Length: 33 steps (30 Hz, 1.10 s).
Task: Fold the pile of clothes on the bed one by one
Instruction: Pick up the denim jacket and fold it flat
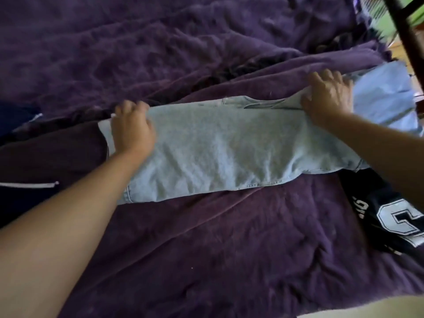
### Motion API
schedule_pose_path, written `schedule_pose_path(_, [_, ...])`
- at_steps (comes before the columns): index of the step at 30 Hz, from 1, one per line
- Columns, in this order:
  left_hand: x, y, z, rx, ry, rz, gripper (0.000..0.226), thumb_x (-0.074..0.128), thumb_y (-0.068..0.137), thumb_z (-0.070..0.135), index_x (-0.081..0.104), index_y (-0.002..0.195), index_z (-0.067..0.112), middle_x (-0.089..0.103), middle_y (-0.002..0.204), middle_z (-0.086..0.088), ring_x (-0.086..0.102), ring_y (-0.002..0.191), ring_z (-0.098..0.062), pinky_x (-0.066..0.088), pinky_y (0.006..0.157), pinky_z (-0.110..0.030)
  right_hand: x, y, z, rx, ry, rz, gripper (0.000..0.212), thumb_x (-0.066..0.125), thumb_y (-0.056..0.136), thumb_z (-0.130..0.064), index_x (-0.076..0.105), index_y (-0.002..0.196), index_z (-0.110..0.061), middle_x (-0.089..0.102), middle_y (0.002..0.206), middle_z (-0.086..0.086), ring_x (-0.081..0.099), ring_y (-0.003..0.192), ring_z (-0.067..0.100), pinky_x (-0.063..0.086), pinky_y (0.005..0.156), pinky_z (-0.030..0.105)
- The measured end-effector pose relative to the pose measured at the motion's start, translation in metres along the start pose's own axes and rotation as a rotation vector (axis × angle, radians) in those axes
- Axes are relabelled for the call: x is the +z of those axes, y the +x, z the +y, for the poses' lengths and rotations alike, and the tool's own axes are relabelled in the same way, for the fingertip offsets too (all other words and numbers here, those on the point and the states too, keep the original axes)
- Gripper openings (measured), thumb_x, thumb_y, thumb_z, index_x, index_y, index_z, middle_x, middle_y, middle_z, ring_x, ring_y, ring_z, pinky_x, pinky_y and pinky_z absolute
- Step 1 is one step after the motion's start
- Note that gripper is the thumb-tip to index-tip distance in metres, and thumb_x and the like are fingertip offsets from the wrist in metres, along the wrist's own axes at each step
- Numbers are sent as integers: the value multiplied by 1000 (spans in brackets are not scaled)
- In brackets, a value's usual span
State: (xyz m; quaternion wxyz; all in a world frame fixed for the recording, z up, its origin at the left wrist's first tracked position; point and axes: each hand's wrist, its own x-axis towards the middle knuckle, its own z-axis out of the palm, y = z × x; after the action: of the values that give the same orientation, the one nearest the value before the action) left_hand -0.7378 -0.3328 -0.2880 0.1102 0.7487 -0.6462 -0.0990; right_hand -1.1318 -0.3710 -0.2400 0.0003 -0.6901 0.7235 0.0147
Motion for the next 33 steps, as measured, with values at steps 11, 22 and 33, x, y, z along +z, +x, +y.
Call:
schedule_pose_path(11, [111,-127,45,239,115,-515,59,51,94,35,30,147,23,17,157,-16,17,144,-34,24,113,-47,71,-146,42,1348,1290,-231,64,79,65,-58,65,103,-9,71,93,15,69,79,26,55,63,35])
schedule_pose_path(22, [64,-105,66,5,3,-652,46,56,92,23,46,136,14,48,133,-12,43,124,-30,41,101,-43,-12,-92,10,632,1221,466,27,72,73,-17,60,97,-20,64,88,-3,55,77,2,49,74,24])
schedule_pose_path(33, [24,-138,35,-276,-204,-426,41,55,92,17,50,132,8,50,128,-16,51,116,-33,43,94,-42,84,-124,-104,-450,-60,-489,65,47,93,-25,17,150,-21,-2,161,4,-11,147,27,21,110,50])
